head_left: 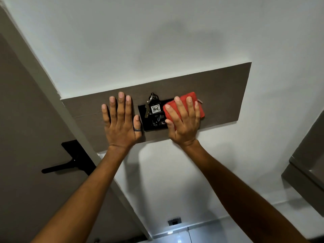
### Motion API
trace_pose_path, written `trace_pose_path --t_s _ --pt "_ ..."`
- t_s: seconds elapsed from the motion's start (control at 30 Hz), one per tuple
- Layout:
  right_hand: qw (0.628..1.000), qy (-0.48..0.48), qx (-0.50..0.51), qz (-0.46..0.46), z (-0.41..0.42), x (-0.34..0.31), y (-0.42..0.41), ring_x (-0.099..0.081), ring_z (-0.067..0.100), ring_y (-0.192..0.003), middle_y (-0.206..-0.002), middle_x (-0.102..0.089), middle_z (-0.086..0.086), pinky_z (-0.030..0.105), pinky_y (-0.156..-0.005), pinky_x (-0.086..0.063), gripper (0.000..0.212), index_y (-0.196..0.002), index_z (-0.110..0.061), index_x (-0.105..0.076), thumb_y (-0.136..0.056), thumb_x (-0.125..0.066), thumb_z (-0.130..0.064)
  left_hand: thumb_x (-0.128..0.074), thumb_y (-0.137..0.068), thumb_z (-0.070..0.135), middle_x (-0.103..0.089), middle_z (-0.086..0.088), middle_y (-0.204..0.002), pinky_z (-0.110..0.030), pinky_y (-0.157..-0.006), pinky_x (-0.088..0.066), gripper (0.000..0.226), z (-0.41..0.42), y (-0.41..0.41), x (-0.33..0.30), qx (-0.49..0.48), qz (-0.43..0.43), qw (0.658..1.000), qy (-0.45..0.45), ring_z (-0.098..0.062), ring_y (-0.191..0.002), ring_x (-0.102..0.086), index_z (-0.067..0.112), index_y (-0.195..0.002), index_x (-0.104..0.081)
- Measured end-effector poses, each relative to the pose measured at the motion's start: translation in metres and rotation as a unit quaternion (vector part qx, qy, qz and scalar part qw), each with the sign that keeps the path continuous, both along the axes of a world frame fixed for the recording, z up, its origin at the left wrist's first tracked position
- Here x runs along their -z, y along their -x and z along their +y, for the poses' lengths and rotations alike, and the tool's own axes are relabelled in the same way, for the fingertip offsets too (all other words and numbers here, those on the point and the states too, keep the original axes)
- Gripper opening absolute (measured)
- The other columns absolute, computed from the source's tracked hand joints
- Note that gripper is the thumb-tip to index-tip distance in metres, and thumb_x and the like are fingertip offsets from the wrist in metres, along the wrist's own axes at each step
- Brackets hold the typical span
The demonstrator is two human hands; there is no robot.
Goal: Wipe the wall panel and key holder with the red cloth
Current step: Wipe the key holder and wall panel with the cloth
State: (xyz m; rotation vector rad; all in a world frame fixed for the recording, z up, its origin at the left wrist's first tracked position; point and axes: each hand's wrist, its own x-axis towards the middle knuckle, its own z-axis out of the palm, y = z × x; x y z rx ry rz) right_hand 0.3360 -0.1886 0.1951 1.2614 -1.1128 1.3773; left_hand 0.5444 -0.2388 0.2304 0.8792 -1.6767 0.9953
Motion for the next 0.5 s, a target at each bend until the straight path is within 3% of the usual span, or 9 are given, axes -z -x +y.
trace_pose_path --t_s 0.13,0.3,0.5 --pt "0.999 -0.010 -0.014 0.044 0.008 0.000 0.012 -0.050 0.040 -0.141 -0.141 -0.065 0.012 0.052 -0.125 -0.033 0.039 -0.132 -0.024 -0.066 -0.111 -0.039 -0.040 -0.033 -0.104 0.034 -0.003 -0.006 -0.171 -0.049 -0.129 -0.004 0.065 0.001 0.001 -0.001 -0.004 -0.002 1.000 0.007 -0.028 -0.157 -0.003 0.009 -0.161 -0.017" --pt "0.997 -0.033 -0.067 0.020 0.014 -0.026 0.005 -0.047 0.038 -0.146 -0.146 -0.063 0.009 0.052 -0.127 -0.028 0.037 -0.124 -0.024 -0.074 -0.108 -0.043 -0.037 -0.034 -0.103 0.033 -0.006 -0.007 -0.170 -0.050 -0.129 -0.006 0.064 0.000 0.001 -0.001 0.001 -0.001 1.000 0.014 -0.028 -0.157 -0.004 0.008 -0.161 -0.020" --pt "0.988 -0.068 -0.099 0.093 0.013 -0.041 0.022 -0.035 0.029 -0.157 -0.155 -0.057 0.004 0.049 -0.130 -0.019 0.028 -0.117 -0.027 -0.073 -0.106 -0.048 -0.035 -0.034 -0.104 0.032 -0.026 -0.015 -0.164 -0.050 -0.129 -0.005 0.063 0.002 0.001 0.001 0.008 0.008 1.000 0.005 -0.028 -0.157 -0.004 0.005 -0.160 -0.021"
